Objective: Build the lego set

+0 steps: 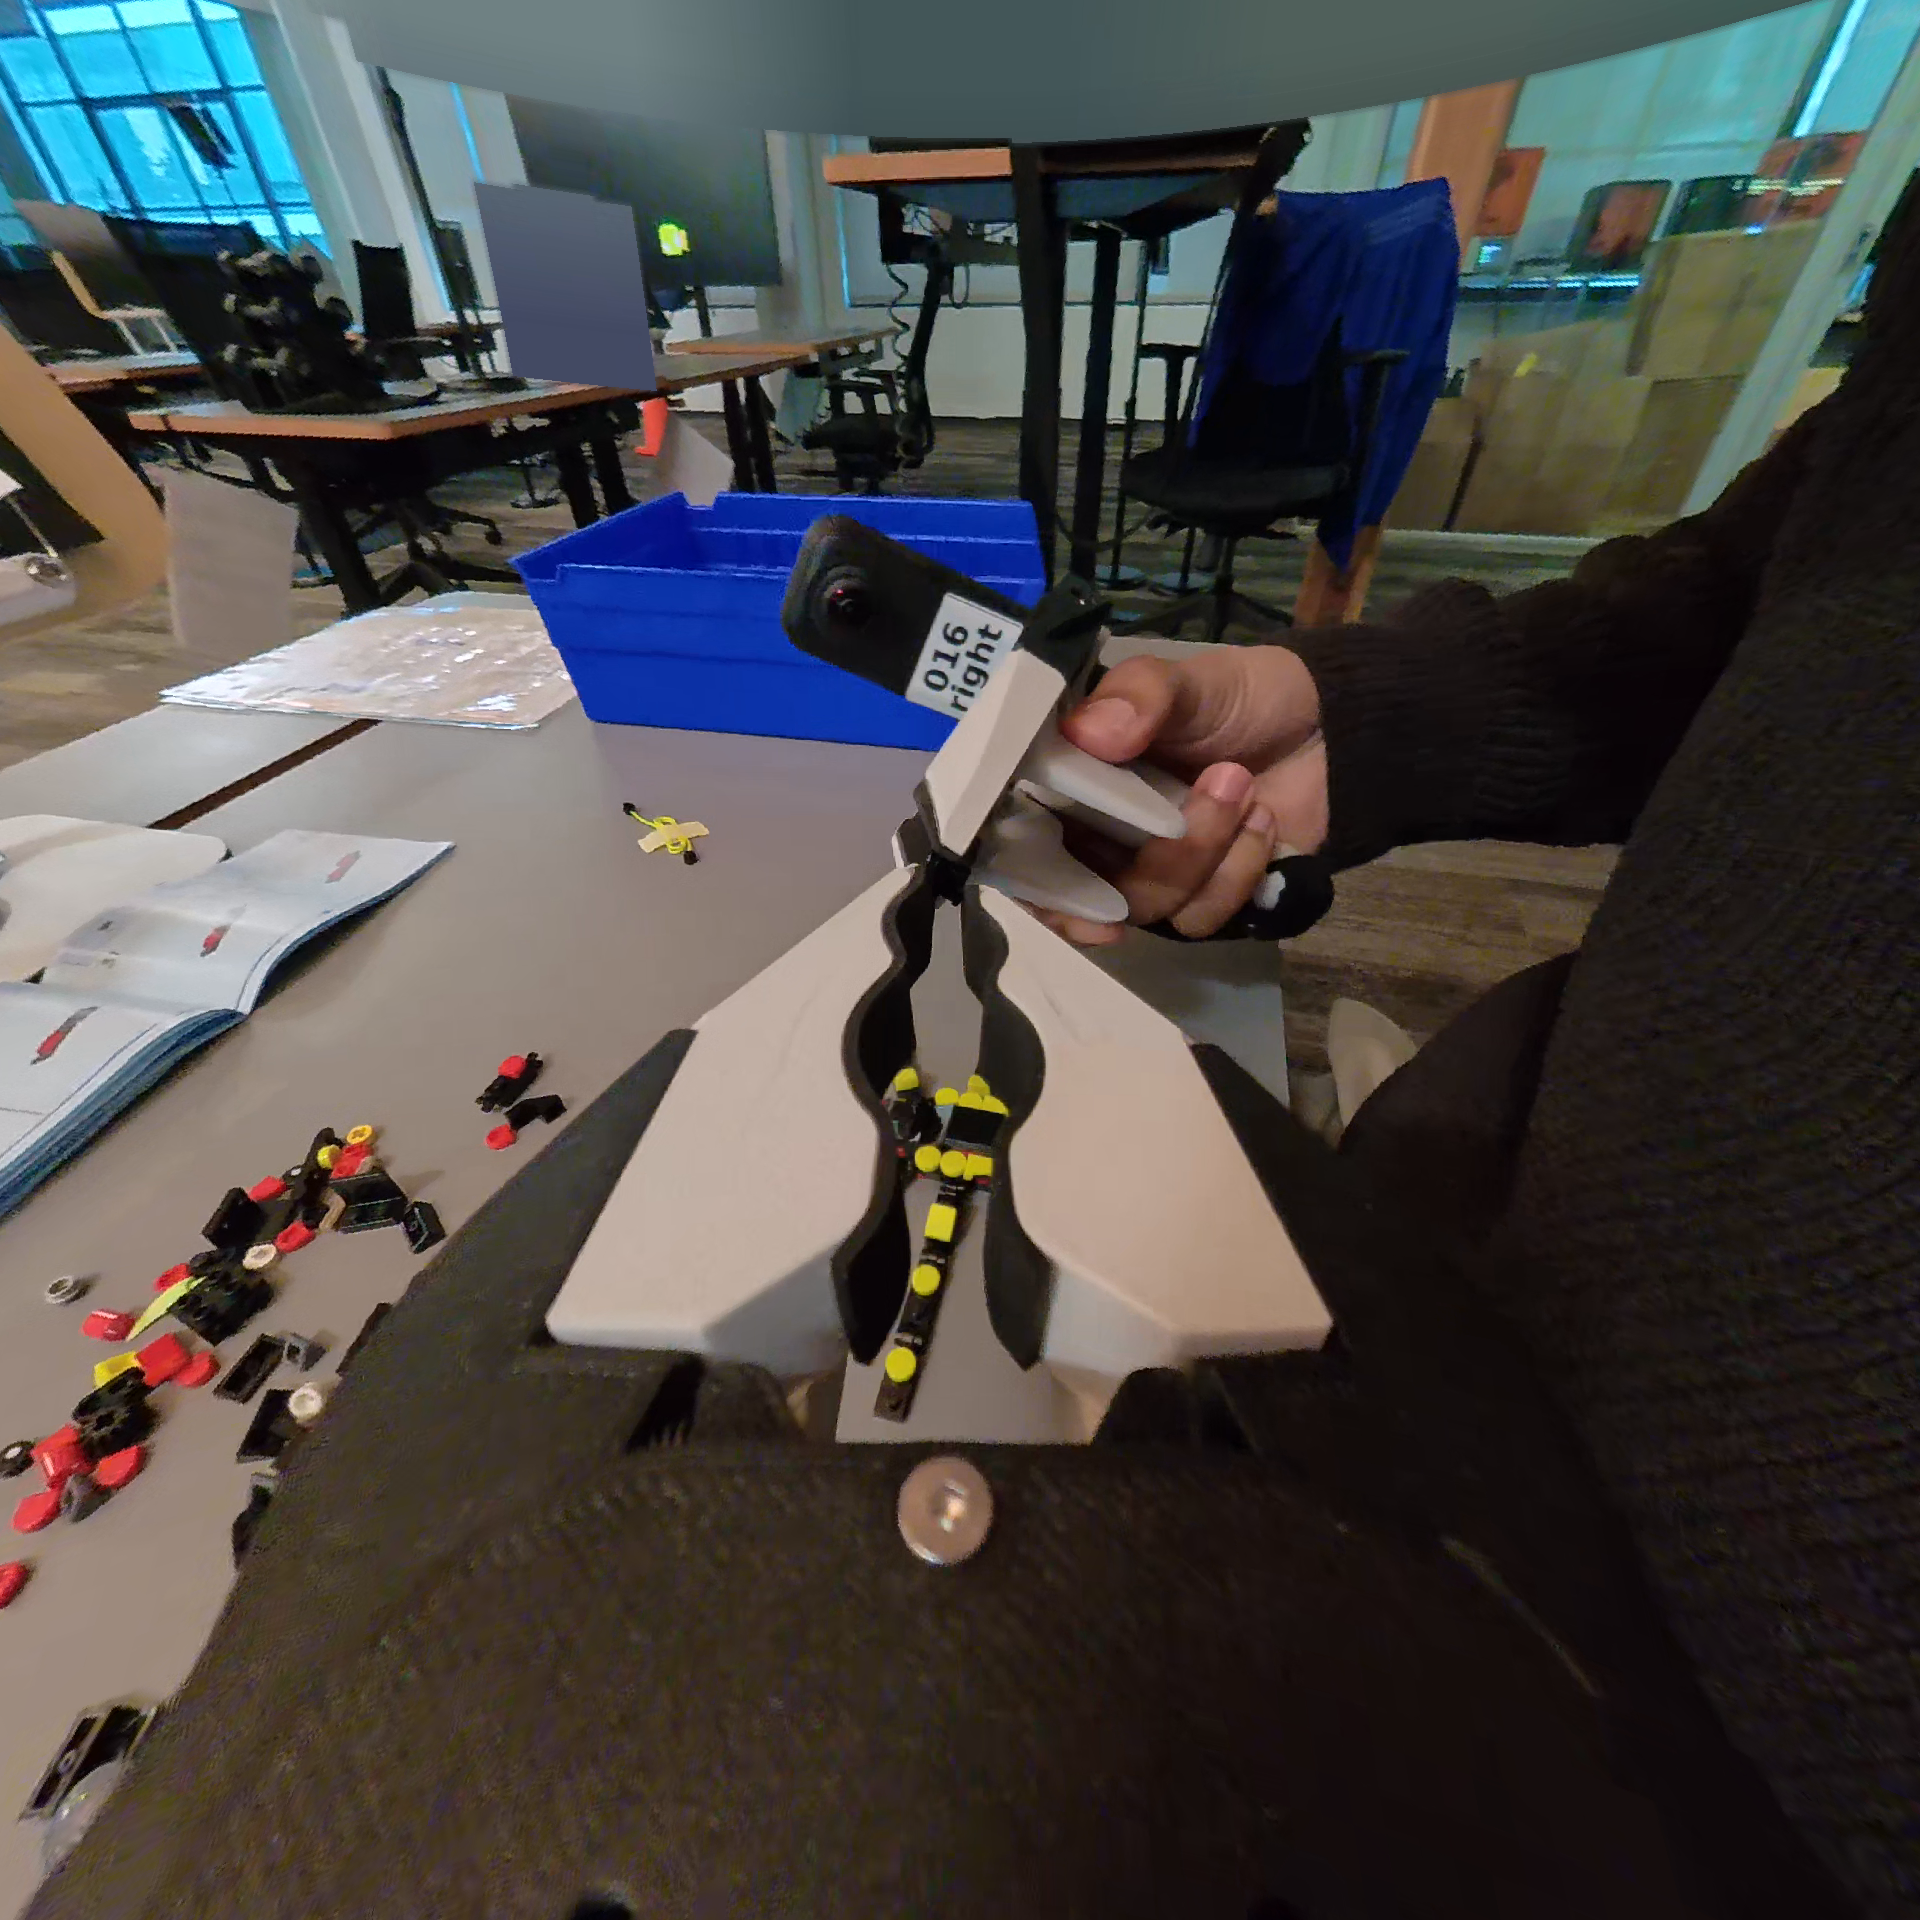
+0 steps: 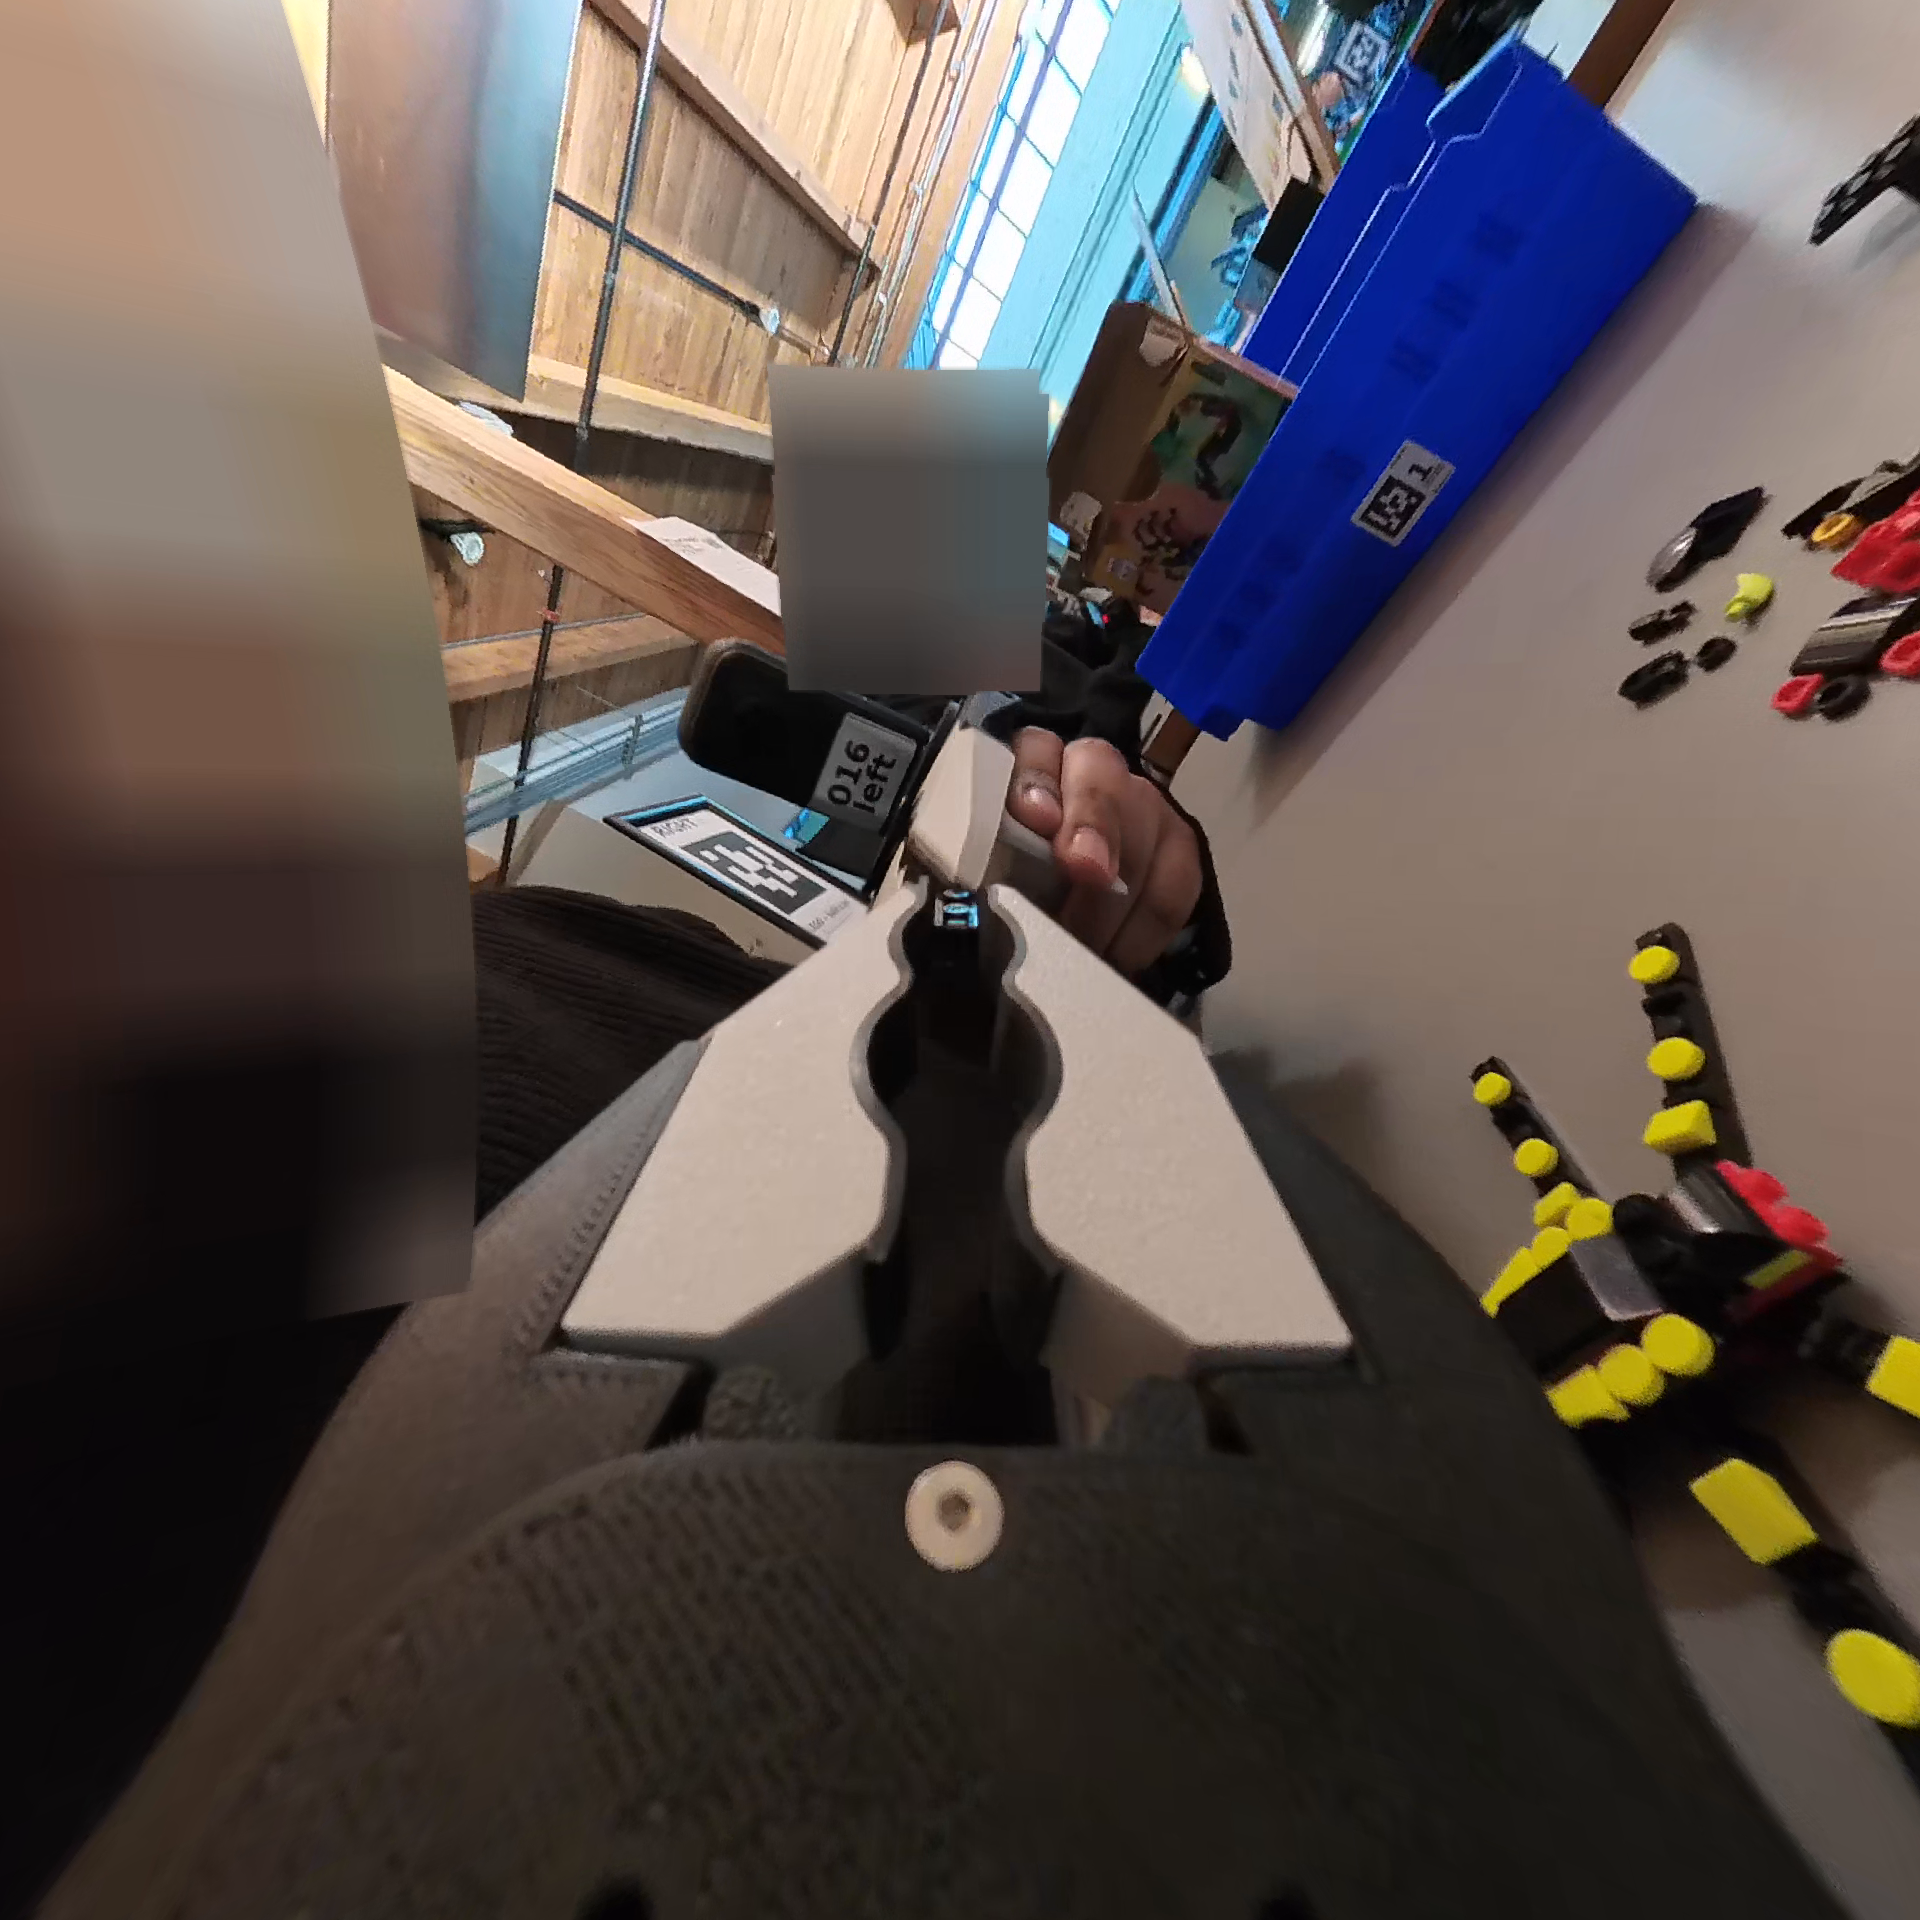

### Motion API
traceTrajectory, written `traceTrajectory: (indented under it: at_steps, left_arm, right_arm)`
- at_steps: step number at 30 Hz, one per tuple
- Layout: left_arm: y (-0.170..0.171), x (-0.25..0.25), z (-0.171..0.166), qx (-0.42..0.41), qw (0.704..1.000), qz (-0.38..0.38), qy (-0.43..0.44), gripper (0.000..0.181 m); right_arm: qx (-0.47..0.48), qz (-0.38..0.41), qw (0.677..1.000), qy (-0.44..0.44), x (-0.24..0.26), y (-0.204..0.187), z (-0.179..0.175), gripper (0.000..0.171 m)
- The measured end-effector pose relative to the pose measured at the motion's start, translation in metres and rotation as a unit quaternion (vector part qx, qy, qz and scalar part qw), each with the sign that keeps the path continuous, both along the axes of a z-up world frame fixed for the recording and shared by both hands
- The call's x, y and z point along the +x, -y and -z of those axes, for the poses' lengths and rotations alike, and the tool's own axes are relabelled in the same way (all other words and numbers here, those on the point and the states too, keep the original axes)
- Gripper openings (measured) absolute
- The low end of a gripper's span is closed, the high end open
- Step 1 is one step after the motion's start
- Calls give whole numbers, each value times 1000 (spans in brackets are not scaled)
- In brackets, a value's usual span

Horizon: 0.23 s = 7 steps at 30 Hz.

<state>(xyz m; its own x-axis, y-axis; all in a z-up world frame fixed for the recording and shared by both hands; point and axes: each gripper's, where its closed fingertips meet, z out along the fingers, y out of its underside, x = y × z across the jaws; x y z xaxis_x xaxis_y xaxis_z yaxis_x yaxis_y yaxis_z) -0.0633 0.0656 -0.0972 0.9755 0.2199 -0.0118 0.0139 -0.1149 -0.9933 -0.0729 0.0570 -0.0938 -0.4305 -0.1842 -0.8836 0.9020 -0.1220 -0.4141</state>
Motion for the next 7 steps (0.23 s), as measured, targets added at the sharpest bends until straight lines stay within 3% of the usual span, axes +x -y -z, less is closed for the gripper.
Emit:
traceTrajectory:
  at_steps: [1,7]
  left_arm:
    - [0,-1,0,0,1000,-3,-2,2]
    - [1,-5,0,-3,1000,-15,-4,2]
  right_arm:
    - [-5,3,1000,4,-1,0,0,6]
    - [-20,25,999,26,-6,0,0,5]
